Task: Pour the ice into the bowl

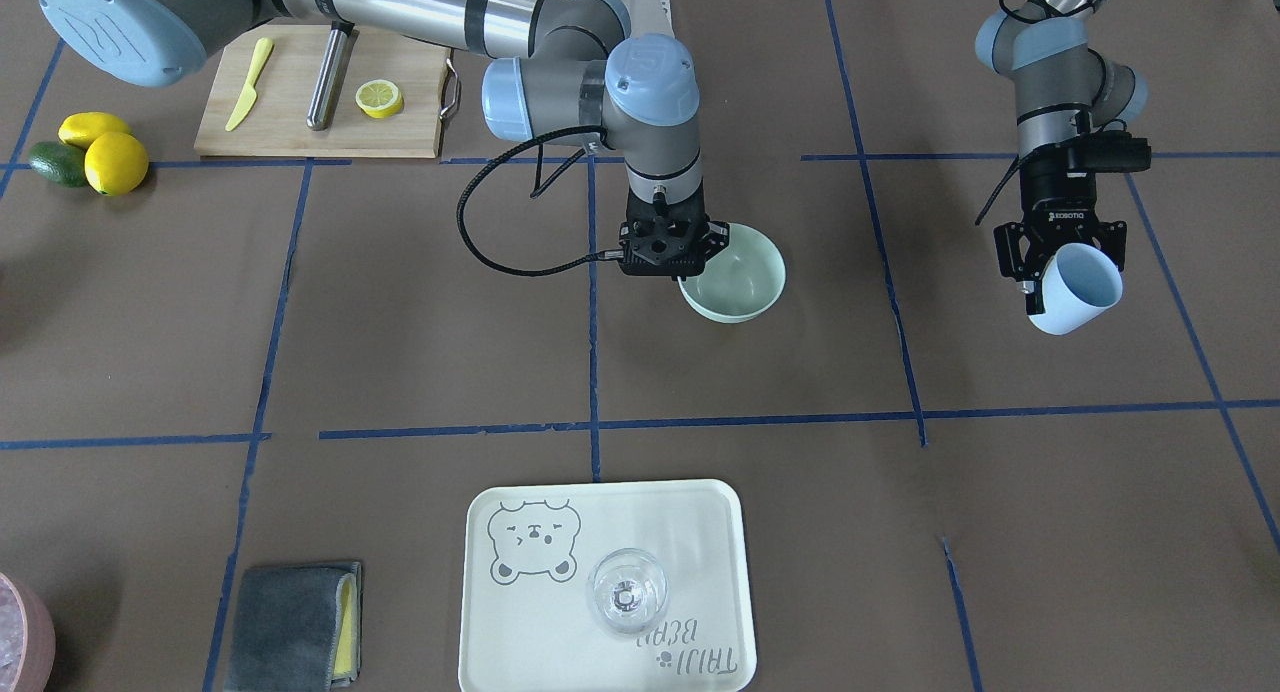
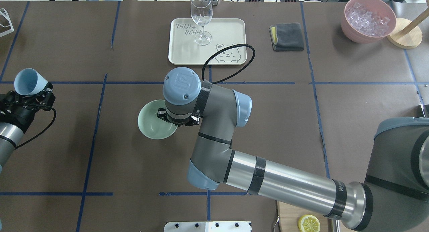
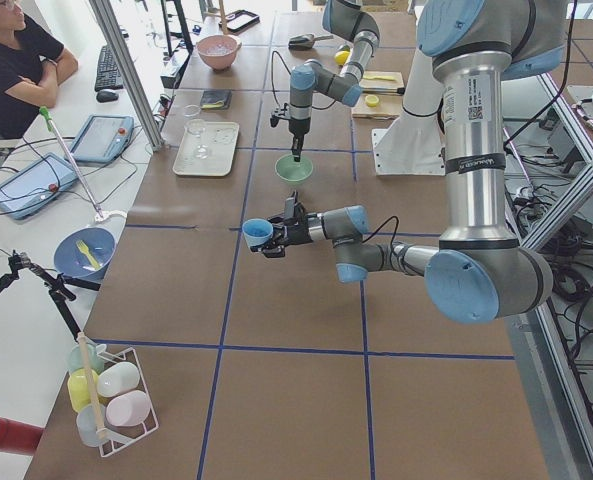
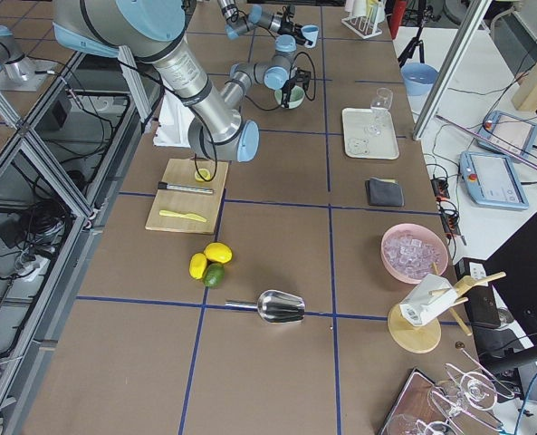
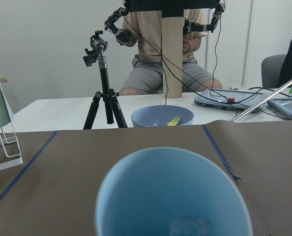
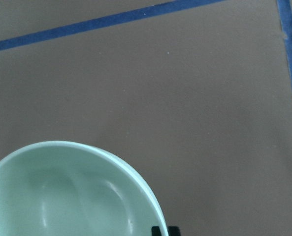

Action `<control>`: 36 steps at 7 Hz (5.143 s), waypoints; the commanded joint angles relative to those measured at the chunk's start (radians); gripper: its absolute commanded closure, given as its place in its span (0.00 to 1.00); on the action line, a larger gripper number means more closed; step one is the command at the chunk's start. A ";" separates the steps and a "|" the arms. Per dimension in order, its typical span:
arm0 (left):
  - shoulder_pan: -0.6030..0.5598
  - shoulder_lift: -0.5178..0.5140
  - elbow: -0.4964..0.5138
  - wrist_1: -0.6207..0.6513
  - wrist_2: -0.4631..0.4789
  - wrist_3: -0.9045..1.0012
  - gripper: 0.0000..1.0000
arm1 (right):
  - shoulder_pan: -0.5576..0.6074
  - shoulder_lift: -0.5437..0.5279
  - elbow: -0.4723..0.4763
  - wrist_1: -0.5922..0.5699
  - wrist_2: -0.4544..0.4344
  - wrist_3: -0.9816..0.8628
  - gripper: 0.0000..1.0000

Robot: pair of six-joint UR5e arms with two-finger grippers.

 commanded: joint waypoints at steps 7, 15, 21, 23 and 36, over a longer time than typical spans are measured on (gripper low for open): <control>0.093 -0.178 -0.206 0.569 0.102 0.246 1.00 | 0.165 -0.219 0.219 0.073 0.122 -0.071 0.00; 0.264 -0.275 -0.232 0.898 0.448 0.937 1.00 | 0.216 -0.378 0.329 0.087 0.171 -0.180 0.00; 0.264 -0.327 -0.210 0.903 0.489 1.461 1.00 | 0.216 -0.378 0.330 0.090 0.168 -0.179 0.00; 0.262 -0.327 -0.201 0.903 0.492 1.510 1.00 | 0.216 -0.376 0.330 0.090 0.166 -0.180 0.00; 0.262 -0.321 -0.242 0.724 0.470 1.584 1.00 | 0.211 -0.364 0.332 0.090 0.165 -0.163 0.00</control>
